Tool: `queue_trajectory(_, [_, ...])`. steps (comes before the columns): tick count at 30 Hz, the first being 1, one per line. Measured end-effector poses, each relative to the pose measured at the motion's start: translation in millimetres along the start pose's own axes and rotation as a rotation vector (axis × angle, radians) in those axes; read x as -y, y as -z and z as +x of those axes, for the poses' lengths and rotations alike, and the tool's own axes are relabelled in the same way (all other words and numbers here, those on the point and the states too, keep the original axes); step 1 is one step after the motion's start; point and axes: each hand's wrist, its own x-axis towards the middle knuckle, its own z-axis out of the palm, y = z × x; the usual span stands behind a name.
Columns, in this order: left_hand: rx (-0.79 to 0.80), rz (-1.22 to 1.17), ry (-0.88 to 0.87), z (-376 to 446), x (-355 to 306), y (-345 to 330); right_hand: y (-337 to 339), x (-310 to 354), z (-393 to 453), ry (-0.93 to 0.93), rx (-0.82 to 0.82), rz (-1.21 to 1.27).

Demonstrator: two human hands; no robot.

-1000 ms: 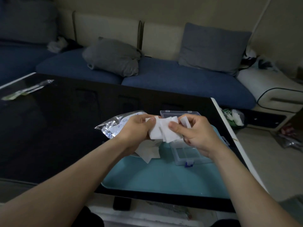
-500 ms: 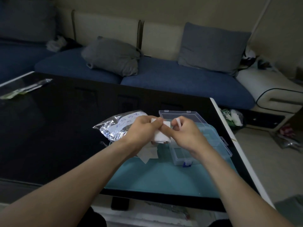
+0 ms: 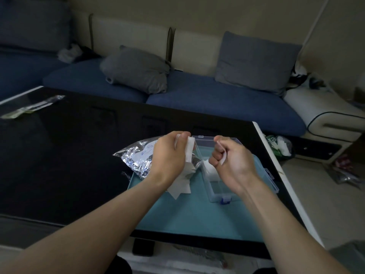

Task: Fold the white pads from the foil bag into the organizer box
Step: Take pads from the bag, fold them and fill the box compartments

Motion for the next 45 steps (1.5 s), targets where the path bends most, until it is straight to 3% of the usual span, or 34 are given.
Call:
queue_trajectory(5, [-0.022,-0.158,0.050,1.2,-0.6,-10.0,-9.0,-5.8,-5.4,-0.020,0.052,-0.056])
queue_trajectory(12, [0.104,-0.421,0.176,-4.8,-2.5,-27.4,-14.4,-24.9,-5.9,0.052,-0.142,-0.260])
queue_trajectory(18, [0.198,-0.532,0.211,-7.6,-1.1,-34.4,-16.3,-26.2,-6.1,0.064,-0.193,-0.361])
queue_trajectory(21, [0.163,-0.481,0.206,-7.1,0.3,-35.1,-11.7,-24.4,-6.5,0.096,-0.145,-0.477])
queue_trajectory(26, [0.008,-0.399,0.240,-0.4,3.6,-29.9,-6.7,-9.0,-9.7,0.208,0.104,-0.948])
queue_trajectory(30, [0.008,-0.468,0.334,0.8,-2.6,-24.7,-3.9,-1.2,-12.7,0.382,0.121,-1.095])
queue_trajectory(32, [0.113,-0.533,0.438,-1.9,-8.3,-22.2,-1.1,-1.3,-12.9,0.508,0.253,-1.188])
queue_trajectory(34, [0.334,-0.560,0.496,-5.4,-13.7,-18.0,2.6,-2.7,-12.2,0.530,0.366,-1.261])
queue_trajectory(37, [0.615,-0.548,0.511,-10.0,-14.7,-12.0,4.4,-5.3,-10.8,0.562,0.384,-1.227])
queue_trajectory(40, [0.748,-0.532,0.528,-12.1,-13.7,-10.4,4.1,-4.7,-12.4,0.582,0.406,-1.142])
queue_trajectory(45, [0.838,-0.493,0.507,-11.1,-4.2,-12.6,22.3,6.3,-7.6,0.259,0.533,-0.978])
